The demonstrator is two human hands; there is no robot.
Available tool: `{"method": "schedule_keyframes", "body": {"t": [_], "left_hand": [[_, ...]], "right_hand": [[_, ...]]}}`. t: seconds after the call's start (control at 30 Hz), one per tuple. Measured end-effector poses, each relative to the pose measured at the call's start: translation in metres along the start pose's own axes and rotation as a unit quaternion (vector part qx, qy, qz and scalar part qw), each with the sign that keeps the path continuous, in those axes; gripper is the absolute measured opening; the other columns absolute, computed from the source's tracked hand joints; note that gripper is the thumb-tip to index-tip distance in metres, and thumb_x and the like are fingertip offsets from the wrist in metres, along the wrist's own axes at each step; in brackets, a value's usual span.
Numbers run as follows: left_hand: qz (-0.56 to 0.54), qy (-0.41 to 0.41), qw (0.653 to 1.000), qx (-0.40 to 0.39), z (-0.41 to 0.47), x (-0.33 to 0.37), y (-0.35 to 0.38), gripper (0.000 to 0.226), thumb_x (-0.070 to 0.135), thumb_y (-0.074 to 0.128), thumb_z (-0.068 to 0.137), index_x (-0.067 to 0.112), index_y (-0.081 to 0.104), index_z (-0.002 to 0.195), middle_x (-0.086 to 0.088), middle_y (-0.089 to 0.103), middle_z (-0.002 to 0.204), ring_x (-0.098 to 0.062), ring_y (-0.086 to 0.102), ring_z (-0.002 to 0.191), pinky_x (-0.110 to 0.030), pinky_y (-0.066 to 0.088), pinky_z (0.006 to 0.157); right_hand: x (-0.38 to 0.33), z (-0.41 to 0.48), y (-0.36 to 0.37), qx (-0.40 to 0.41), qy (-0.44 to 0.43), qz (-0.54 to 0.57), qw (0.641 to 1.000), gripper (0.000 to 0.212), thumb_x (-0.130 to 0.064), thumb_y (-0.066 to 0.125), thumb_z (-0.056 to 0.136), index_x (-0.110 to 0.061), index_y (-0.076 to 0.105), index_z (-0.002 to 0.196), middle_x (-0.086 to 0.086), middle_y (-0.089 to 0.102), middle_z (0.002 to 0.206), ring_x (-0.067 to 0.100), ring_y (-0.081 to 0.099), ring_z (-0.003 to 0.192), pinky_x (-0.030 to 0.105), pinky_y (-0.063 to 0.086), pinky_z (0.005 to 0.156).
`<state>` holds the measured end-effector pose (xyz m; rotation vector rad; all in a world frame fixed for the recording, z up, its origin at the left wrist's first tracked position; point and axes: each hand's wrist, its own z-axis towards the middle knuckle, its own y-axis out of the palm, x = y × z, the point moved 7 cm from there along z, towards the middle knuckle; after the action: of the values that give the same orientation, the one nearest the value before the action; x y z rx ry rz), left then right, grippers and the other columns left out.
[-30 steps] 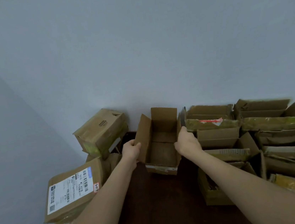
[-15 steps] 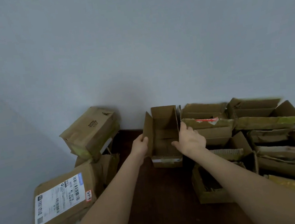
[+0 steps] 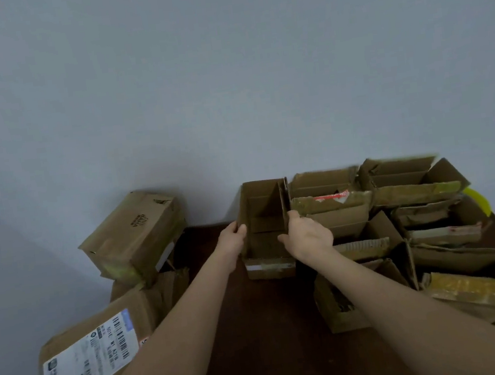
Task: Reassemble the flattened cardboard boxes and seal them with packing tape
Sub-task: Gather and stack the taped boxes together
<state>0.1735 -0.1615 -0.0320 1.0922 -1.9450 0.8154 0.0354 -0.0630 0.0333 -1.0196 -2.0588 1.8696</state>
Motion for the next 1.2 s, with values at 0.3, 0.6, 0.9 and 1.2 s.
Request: {"method": "schedule_keyframes", "body": {"t": [0.3, 0.6, 0.9, 1.2], "left_hand": [[0.193, 0.11, 0.97, 0.098, -0.057, 0.029, -0.065, 0.051, 0.023, 0.058, 0.093, 0.008, 0.043, 0.14, -0.011, 0.051, 0.137, -0.024, 0.048, 0.126, -0.035, 0.038, 0.106], [0.306, 0.131, 0.856, 0.395, -0.173, 0.004, -0.225, 0.047, 0.016, 0.053, 0.091, 0.009, 0.043, 0.136, -0.013, 0.047, 0.135, -0.029, 0.041, 0.126, -0.037, 0.034, 0.103], [0.077, -0.044, 0.917, 0.388, -0.222, -0.081, -0.267, 0.067, 0.06, 0.045, 0.087, 0.01, 0.045, 0.132, -0.01, 0.063, 0.116, -0.025, 0.064, 0.097, -0.045, 0.05, 0.091], [0.037, 0.157, 0.947, 0.278, -0.235, 0.005, -0.194, 0.017, 0.018, 0.068, 0.086, 0.021, 0.064, 0.102, -0.003, 0.068, 0.102, -0.014, 0.068, 0.086, -0.029, 0.057, 0.072]], "right_hand": [[-0.079, -0.026, -0.003, 0.025, -0.084, 0.031, 0.996, 0.046, -0.036, 0.05, 0.097, -0.018, 0.04, 0.139, 0.008, 0.045, 0.137, 0.027, 0.043, 0.126, 0.04, 0.047, 0.09], [-0.183, -0.093, 0.076, -0.198, -0.179, 0.217, 0.939, 0.054, -0.043, 0.055, 0.092, -0.015, 0.045, 0.137, 0.008, 0.051, 0.133, 0.027, 0.051, 0.119, 0.036, 0.046, 0.091], [-0.185, -0.13, 0.11, -0.322, -0.031, 0.486, 0.812, 0.044, -0.049, 0.063, 0.086, -0.015, 0.058, 0.114, 0.007, 0.066, 0.111, 0.024, 0.064, 0.099, 0.046, 0.053, 0.09], [-0.118, -0.103, 0.028, -0.241, -0.05, 0.585, 0.773, 0.025, -0.022, 0.061, 0.093, -0.023, 0.059, 0.118, 0.005, 0.068, 0.107, 0.022, 0.066, 0.097, 0.045, 0.055, 0.085]]}}
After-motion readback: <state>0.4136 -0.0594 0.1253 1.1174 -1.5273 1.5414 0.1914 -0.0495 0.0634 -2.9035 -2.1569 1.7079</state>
